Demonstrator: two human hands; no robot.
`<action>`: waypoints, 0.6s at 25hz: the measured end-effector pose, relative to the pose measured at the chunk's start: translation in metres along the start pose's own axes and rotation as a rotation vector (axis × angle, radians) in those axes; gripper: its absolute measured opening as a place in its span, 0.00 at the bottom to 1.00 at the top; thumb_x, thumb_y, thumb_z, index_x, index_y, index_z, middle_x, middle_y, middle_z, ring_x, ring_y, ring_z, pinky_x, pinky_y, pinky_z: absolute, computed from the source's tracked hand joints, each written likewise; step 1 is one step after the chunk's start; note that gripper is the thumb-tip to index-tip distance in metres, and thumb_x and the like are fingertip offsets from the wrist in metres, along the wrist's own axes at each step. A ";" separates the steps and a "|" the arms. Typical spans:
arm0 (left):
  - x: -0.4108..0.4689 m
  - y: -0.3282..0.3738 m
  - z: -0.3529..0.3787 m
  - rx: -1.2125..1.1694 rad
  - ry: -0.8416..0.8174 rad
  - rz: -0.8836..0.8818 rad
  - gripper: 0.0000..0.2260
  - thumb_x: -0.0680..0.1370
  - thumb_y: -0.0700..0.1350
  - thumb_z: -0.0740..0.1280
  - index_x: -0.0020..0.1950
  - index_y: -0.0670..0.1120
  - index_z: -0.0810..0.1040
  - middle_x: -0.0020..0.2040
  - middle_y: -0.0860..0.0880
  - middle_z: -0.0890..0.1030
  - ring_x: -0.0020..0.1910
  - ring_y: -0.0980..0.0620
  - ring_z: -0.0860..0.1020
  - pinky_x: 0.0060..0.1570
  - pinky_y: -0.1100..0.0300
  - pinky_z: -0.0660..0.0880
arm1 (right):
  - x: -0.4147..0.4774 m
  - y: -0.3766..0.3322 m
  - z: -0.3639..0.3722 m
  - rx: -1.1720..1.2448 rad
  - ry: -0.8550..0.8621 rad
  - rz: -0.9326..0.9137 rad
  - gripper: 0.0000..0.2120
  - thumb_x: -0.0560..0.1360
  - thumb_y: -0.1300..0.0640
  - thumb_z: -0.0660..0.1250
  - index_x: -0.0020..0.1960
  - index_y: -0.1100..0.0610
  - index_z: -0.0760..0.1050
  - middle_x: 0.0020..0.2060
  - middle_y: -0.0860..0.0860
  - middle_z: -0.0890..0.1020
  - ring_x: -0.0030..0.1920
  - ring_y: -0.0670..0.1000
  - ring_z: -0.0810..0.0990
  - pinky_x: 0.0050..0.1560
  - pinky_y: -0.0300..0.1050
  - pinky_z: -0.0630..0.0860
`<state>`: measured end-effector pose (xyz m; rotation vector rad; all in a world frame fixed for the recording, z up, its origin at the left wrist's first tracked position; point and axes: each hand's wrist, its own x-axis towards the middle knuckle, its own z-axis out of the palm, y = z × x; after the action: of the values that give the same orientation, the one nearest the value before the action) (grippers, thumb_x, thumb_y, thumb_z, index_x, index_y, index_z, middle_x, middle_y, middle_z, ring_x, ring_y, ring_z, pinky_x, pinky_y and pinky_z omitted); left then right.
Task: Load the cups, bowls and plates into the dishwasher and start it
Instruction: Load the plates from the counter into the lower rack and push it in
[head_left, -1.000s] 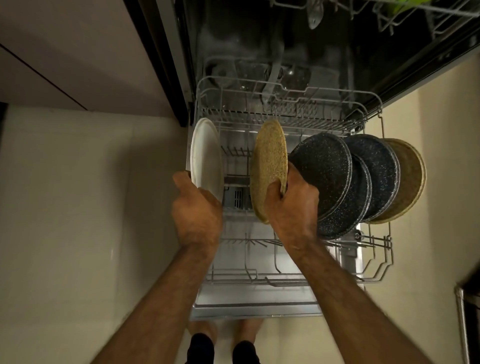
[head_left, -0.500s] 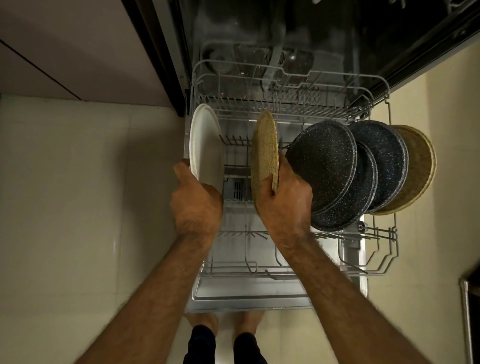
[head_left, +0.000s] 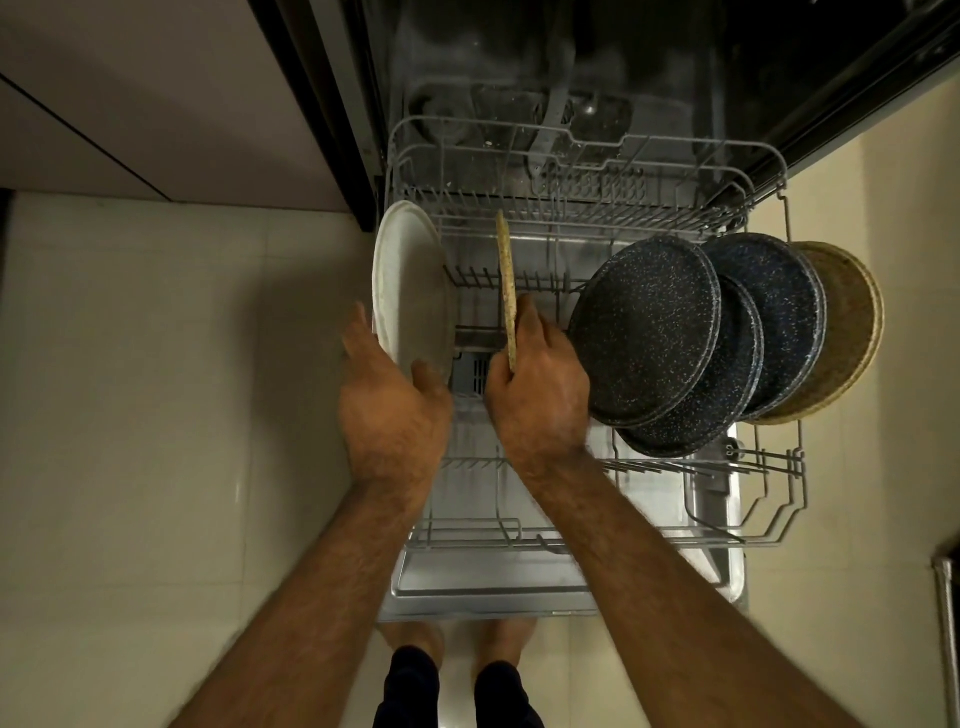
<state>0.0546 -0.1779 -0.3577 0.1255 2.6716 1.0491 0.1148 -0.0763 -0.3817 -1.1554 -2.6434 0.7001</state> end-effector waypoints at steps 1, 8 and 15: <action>-0.001 -0.001 -0.001 -0.008 0.008 0.007 0.34 0.78 0.43 0.71 0.80 0.44 0.59 0.70 0.41 0.75 0.63 0.43 0.79 0.60 0.49 0.80 | 0.001 0.000 0.004 -0.014 -0.017 0.004 0.28 0.76 0.61 0.68 0.74 0.64 0.67 0.60 0.61 0.81 0.53 0.59 0.82 0.49 0.53 0.83; -0.011 -0.004 -0.007 -0.047 0.013 0.049 0.33 0.76 0.41 0.72 0.79 0.45 0.63 0.70 0.44 0.72 0.65 0.49 0.75 0.58 0.63 0.71 | 0.002 0.014 0.015 -0.054 -0.223 0.180 0.36 0.78 0.57 0.68 0.81 0.57 0.54 0.64 0.58 0.77 0.59 0.57 0.80 0.54 0.53 0.82; -0.013 -0.003 -0.008 -0.008 0.021 0.089 0.31 0.76 0.42 0.73 0.77 0.44 0.65 0.69 0.44 0.72 0.60 0.63 0.66 0.50 0.82 0.62 | -0.012 0.014 0.018 -0.021 -0.290 0.173 0.40 0.77 0.55 0.70 0.81 0.51 0.50 0.63 0.58 0.77 0.58 0.57 0.80 0.50 0.55 0.83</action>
<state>0.0652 -0.1880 -0.3515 0.2349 2.7026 1.0927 0.1262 -0.0834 -0.4044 -1.3972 -2.8104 0.9388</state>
